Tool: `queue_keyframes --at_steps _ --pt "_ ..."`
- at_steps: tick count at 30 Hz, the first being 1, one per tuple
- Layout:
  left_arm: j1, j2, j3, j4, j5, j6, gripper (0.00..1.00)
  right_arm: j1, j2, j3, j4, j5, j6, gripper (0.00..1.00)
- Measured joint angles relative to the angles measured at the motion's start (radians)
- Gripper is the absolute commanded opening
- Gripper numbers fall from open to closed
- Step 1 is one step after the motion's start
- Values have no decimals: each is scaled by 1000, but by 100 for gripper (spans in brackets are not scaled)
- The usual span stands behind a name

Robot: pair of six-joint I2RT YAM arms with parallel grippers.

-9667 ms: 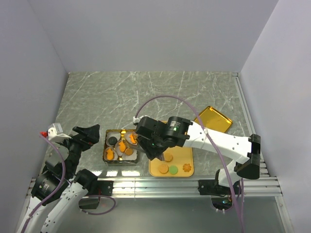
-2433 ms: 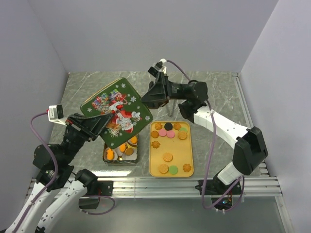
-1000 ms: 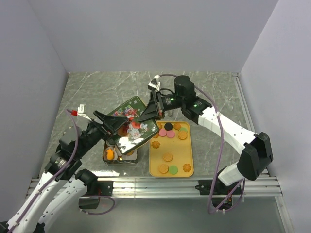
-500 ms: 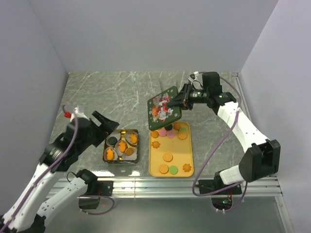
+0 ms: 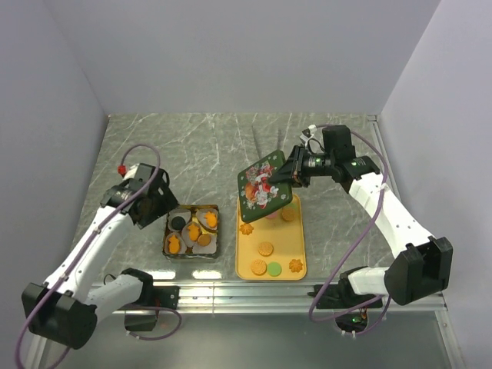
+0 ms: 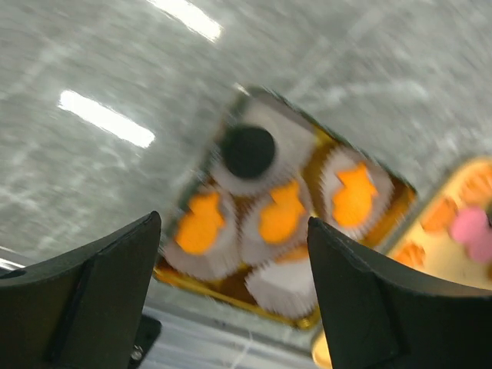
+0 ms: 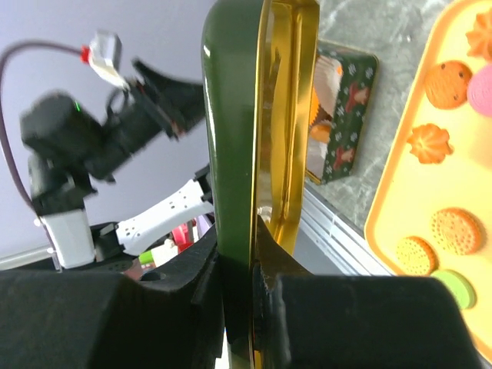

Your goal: Pack the cookies

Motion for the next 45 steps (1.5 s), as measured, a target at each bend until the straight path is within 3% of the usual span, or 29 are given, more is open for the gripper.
queue_keyframes --at_steps 3,6,16,20,32,45 --pt "116 38 -21 33 24 77 74 0 -10 -20 -14 0 -3 14" --pt "163 97 -27 53 60 136 67 0 -12 -24 -16 -1 -5 14" --pt "183 313 -26 122 171 251 49 0 -12 -24 -19 -1 -22 13" --pt "195 377 -26 141 192 265 36 -2 -12 -24 -19 -2 -23 12" --pt "212 491 16 159 216 312 22 -7 -8 -24 -21 -2 -29 11" --pt "210 655 214 195 286 275 21 -7 27 -23 7 -12 -13 11"
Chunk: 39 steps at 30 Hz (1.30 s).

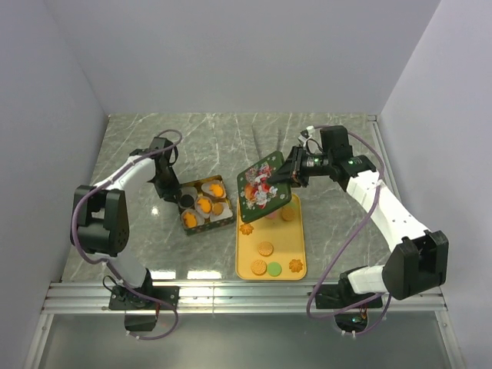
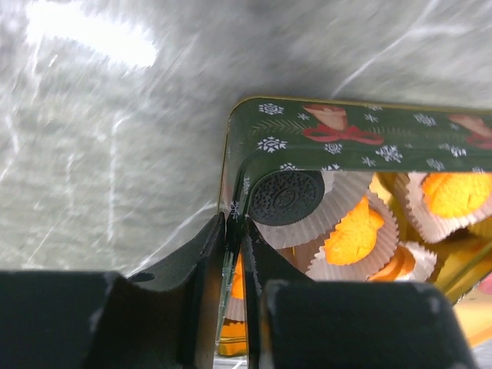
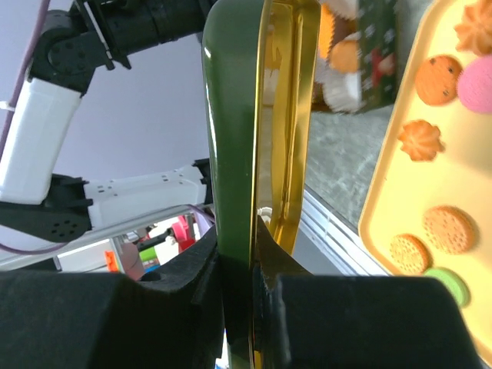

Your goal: Pack the cookies

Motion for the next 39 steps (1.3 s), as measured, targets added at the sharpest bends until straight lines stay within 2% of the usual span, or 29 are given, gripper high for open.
queue_keyframes --at_steps 3,7,11,16,19,23,26,34,39 --pt "-8 27 44 11 5 -2 28 0 21 0 50 -16 28 10" --pt "-18 34 78 26 14 -5 48 4 72 -1 153 -41 87 10" --pt "-20 26 86 33 21 -2 61 31 132 -3 322 -56 182 10" --pt "-6 -71 71 44 31 -2 74 126 249 4 509 -63 264 9" --pt "60 -246 -29 106 72 -5 76 198 337 23 574 -59 298 8" --pt "234 -528 -192 175 147 -22 78 267 431 33 667 -51 362 7" --pt "296 -653 -301 227 224 -37 75 293 489 47 716 -45 404 7" --pt "294 -706 -578 400 464 -118 74 320 567 68 891 -19 500 7" --pt "294 -711 -640 504 550 -162 73 345 640 108 934 -11 523 6"
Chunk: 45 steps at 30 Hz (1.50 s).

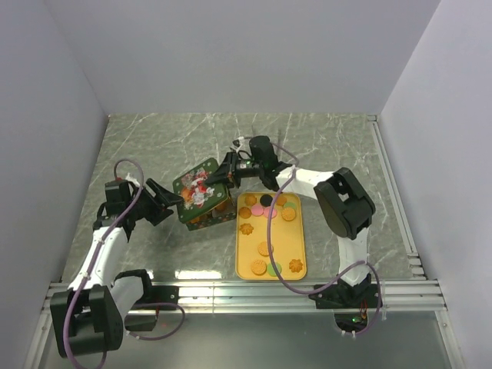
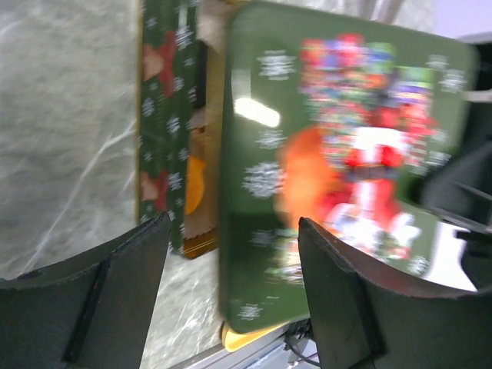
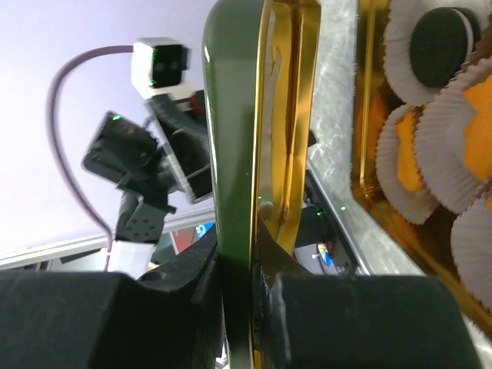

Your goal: Pack the cookies

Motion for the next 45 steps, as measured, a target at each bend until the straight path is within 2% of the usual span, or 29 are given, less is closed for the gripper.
queue_keyframes --at_steps 5,13,23,28,31,32,34,35,37,40,45 --pt "0 16 -11 82 32 -21 72 19 49 10 6 3 4 6" --pt "0 138 -52 156 25 -25 70 23 75 10 14 15 -12 6" --pt "-1 243 -71 305 31 -51 69 18 91 10 24 21 -79 5" --pt "-38 302 -50 333 27 -52 67 10 91 10 3 51 -126 7" --pt "-76 344 -14 320 13 -47 67 -2 91 11 -42 56 -163 17" --pt "-83 354 -1 314 5 -45 67 -5 91 14 -53 58 -175 26" --pt "-97 370 24 306 -8 -43 66 -11 91 23 -85 70 -196 37" --pt "-104 379 40 301 -13 -42 66 -15 91 24 -100 75 -208 48" --pt "-115 390 71 284 -25 -35 66 -23 91 24 -148 88 -233 58" --pt "-125 399 114 256 -35 -23 66 -34 91 28 -220 106 -278 67" --pt "-135 408 155 239 -41 -16 66 -50 77 38 -314 121 -343 72"
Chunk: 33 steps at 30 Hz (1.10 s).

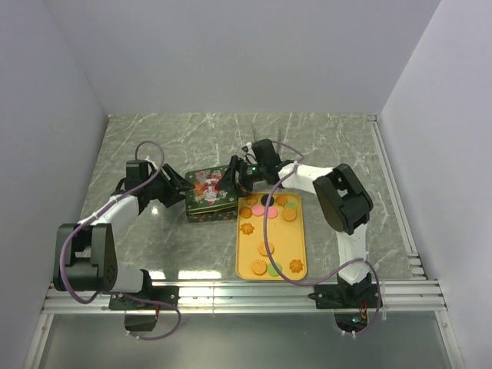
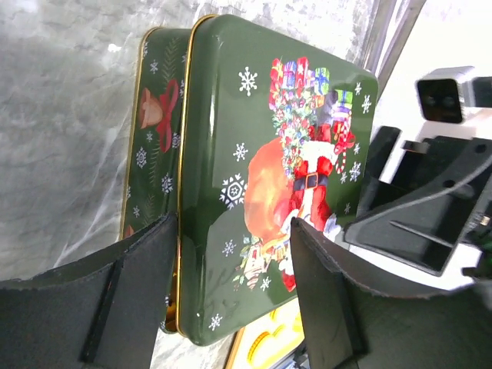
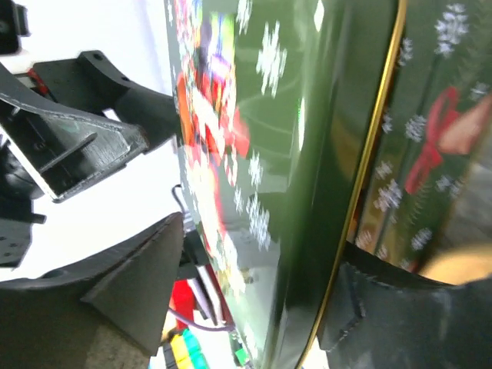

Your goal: Pack the cookies

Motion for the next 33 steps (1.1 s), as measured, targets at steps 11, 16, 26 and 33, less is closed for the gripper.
queue_keyframes --at_steps 11,16,26,33 --pt "-51 49 15 -2 -22 10 65 -101 -108 14 -315 96 -185 74" --pt "-62 59 15 -7 -31 17 65 -123 -109 17 -470 164 -266 72" --pt "-87 70 55 -77 -63 81 65 -129 -205 -12 -510 170 -299 70" --pt "-114 125 160 -164 -106 205 67 -148 -201 22 -523 155 -295 70"
